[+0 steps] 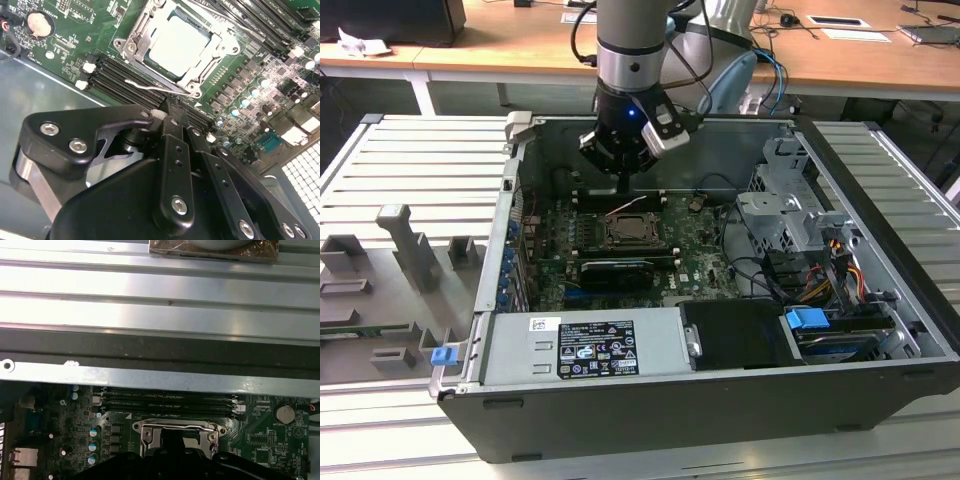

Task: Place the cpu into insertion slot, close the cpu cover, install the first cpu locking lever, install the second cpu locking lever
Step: 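Install the first cpu locking lever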

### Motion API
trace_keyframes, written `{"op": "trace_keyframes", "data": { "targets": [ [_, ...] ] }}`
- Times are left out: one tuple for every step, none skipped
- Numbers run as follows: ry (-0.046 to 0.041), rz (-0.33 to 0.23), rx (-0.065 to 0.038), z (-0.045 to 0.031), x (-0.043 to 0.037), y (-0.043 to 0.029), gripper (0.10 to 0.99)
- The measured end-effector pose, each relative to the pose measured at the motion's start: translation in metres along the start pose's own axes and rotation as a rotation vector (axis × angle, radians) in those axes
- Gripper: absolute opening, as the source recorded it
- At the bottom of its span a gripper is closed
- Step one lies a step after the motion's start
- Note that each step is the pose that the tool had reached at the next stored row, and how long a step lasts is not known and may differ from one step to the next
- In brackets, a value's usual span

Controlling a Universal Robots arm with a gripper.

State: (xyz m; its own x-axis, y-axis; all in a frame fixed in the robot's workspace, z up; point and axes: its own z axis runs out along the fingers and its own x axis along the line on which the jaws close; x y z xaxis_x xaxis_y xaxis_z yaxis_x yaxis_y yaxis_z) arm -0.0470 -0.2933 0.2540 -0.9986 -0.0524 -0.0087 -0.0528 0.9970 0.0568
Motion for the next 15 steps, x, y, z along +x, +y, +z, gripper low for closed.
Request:
{"op": "trace_keyframes", "data": {
  "targets": [
    [-0.0004,0.0,-0.007,0.0012,0.0001,-0.0016,0.106],
    [-0.0007,0.001,-0.015,0.002,0.0001,-0.0026,0.106],
    [-0.0014,0.002,-0.025,0.0024,0.0001,-0.0031,0.106],
    [-0.002,0.003,-0.036,0.0027,0.0001,-0.0036,0.106],
    [-0.003,0.004,-0.052,0.0031,0.0001,-0.004,0.106],
    [-0.0041,0.006,-0.071,0.0037,0.0,-0.0044,0.106],
    [-0.0048,0.01,-0.075,0.0073,-0.0003,-0.0047,0.106],
    [-0.005,0.014,-0.075,0.009,-0.0004,-0.0048,0.106],
    [-0.0054,0.018,-0.074,0.0107,-0.0005,-0.0049,0.106],
    [-0.0062,0.027,-0.074,0.0134,-0.0008,-0.0051,0.106],
    [-0.0069,0.035,-0.074,0.0172,-0.0016,-0.0054,0.106],
    [-0.0071,0.035,-0.075,0.02,-0.002,-0.0055,0.106],
    [-0.0071,0.035,-0.075,0.0214,-0.002,-0.0056,0.106],
    [-0.0071,0.035,-0.075,0.0231,-0.0021,-0.0056,0.106],
    [-0.007,0.035,-0.075,0.0249,-0.0028,-0.0055,0.106]
  ]
}}
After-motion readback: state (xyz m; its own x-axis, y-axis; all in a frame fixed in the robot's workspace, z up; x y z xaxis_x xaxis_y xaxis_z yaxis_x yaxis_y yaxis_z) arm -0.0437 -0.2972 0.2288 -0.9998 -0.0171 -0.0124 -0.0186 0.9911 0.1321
